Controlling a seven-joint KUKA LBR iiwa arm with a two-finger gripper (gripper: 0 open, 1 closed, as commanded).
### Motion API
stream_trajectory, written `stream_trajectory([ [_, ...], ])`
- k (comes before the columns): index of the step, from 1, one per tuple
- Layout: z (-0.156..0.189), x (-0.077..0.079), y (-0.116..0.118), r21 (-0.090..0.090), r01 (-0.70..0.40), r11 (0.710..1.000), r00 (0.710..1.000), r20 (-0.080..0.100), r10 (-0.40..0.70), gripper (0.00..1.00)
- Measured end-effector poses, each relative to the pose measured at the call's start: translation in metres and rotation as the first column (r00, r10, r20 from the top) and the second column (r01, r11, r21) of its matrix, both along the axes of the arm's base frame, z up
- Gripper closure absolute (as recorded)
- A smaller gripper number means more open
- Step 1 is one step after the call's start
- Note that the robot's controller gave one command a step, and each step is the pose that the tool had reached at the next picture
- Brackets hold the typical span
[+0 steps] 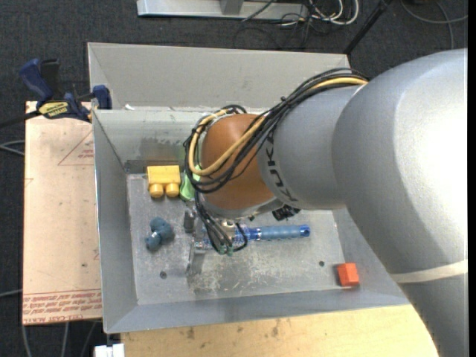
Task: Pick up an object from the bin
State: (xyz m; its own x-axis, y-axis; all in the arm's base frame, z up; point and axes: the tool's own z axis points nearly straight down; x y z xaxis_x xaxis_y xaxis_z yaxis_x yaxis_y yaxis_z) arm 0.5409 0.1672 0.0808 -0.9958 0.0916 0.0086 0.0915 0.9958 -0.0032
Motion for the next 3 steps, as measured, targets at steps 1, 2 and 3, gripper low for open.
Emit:
stream_trajectory([
  [1,0.048,0.040,-0.104,0.002,0.191,0.982,0.981,0.015,-0.191,0.00],
  [2,-0.015,0.039,-0.103,0.003,0.205,0.979,0.979,0.005,-0.205,0.00],
  [3,-0.011,0.040,-0.103,0.004,0.207,0.978,0.978,0.008,-0.207,1.00],
])
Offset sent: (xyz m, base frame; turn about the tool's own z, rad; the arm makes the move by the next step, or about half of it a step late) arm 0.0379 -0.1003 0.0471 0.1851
